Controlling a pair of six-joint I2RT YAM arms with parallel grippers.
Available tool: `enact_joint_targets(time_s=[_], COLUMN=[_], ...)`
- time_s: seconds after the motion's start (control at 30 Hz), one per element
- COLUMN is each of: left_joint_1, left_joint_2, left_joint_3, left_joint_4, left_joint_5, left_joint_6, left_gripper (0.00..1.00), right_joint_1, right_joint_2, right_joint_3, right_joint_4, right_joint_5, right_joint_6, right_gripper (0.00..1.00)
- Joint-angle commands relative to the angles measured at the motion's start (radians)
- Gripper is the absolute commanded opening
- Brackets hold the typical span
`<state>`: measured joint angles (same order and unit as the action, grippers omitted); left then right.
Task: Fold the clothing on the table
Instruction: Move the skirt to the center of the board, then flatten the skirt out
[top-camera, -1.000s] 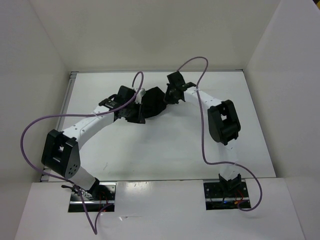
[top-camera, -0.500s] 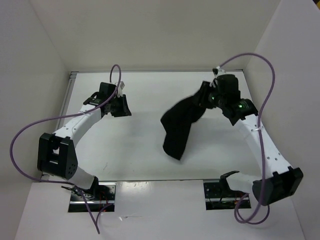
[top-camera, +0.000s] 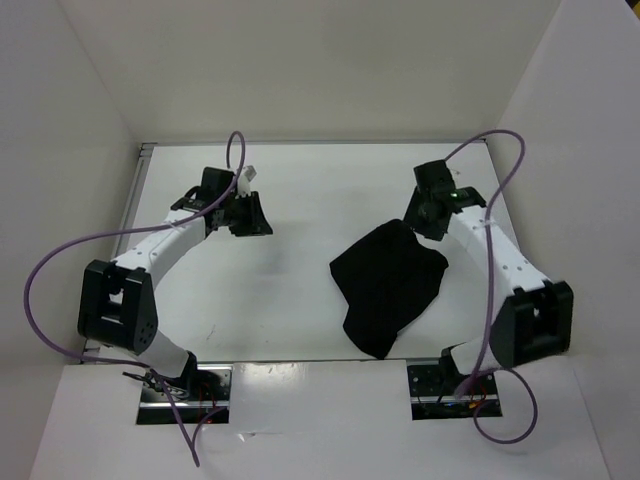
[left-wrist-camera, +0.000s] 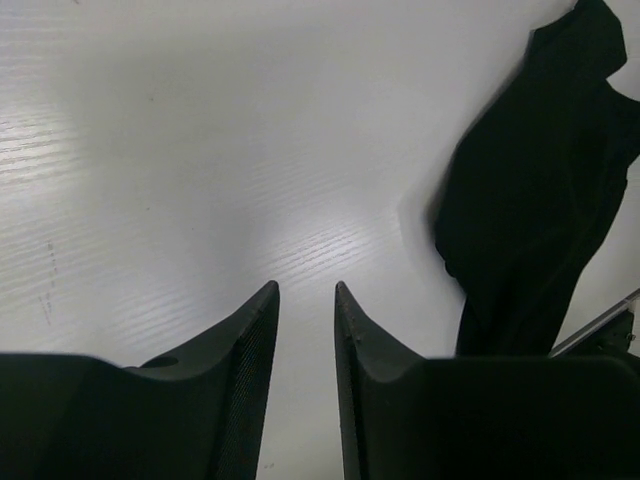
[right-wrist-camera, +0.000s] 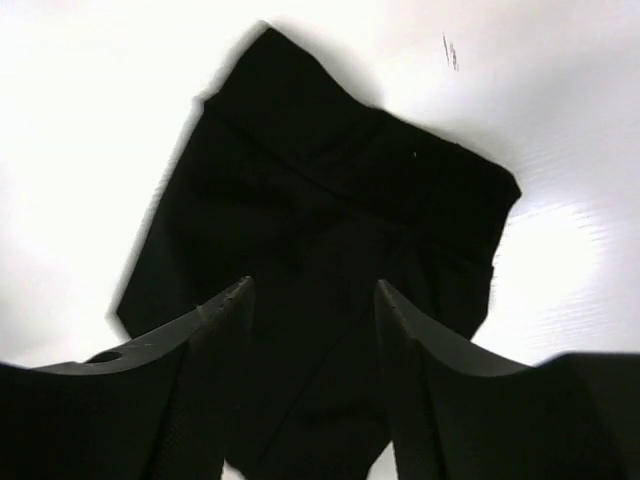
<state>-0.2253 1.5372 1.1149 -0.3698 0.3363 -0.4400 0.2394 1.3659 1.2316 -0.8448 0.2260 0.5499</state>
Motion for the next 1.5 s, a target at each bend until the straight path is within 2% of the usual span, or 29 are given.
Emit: enact_joint_targets(time_s=[0.0,0.2,0.33,0.4,0.53,0.6,0.67,0.73,0.77,0.87,0.9,1.03,1.23,1.47], left_joint_1=[-0.009,-0.019,-0.019,-0.019,-0.019,-0.019,-0.019,-0.019,-0.019,-0.019,-0.019,-0.019,-0.019,-0.019], left_joint_2=[0.018,0.031,0.003,-0.009,-0.02,-0.02,-0.02,-0.02,-0.02,-0.02,-0.02,-0.02,-0.02,-0.031], left_joint_3=[0.046,0.056,0.033,0.033,0.011,0.011,0.011,0.011,0.011,0.002,0.002,0.002,0.002,-0.02], left_joint_4=[0.048,0.029,0.029,0.02,0.02,0.02,0.02,0.02,0.02,0.02,0.02,0.02,0.029,0.029], left_joint_5=[0.072,0.083,0.083,0.073,0.073,0.063,0.063,0.063,0.063,0.063,0.063,0.063,0.063,0.052], left_joint_6=[0.0,0.009,0.009,0.018,0.018,0.018,0.018,0.018,0.018,0.018,0.018,0.018,0.018,0.018], left_gripper=[0.36,0.36,0.37,0.37,0.37,0.37,0.37,0.37,0.37,0.37,0.37,0.39,0.39,0.39], right_joint_1=[-0.003,-0.003,0.023,0.061,0.161,0.239,0.299,0.308,0.308,0.308,0.308,0.308,0.308,0.308], right_joint_2=[0.161,0.465,0.576,0.631,0.67,0.67,0.627,0.578,0.514,0.417,0.374,0.363,0.47,0.538], right_joint_3=[-0.069,0.045,0.121,0.158,0.2,0.209,0.209,0.18,0.18,0.166,0.175,0.224,0.235,0.235], right_joint_4=[0.139,0.191,0.211,0.23,0.3,0.311,0.311,0.302,0.302,0.253,0.222,0.171,0.16,0.188], right_joint_5=[0.048,0.027,-0.025,-0.103,-0.313,-0.486,-0.559,-0.577,-0.577,-0.408,-0.301,-0.153,-0.158,-0.177], right_joint_6=[0.03,0.03,0.018,-0.034,-0.173,-0.253,-0.315,-0.327,-0.327,-0.289,-0.28,-0.28,-0.294,-0.294], right_gripper=[0.56,0.52,0.49,0.49,0.46,0.42,0.41,0.41,0.41,0.46,0.49,0.5,0.5,0.43])
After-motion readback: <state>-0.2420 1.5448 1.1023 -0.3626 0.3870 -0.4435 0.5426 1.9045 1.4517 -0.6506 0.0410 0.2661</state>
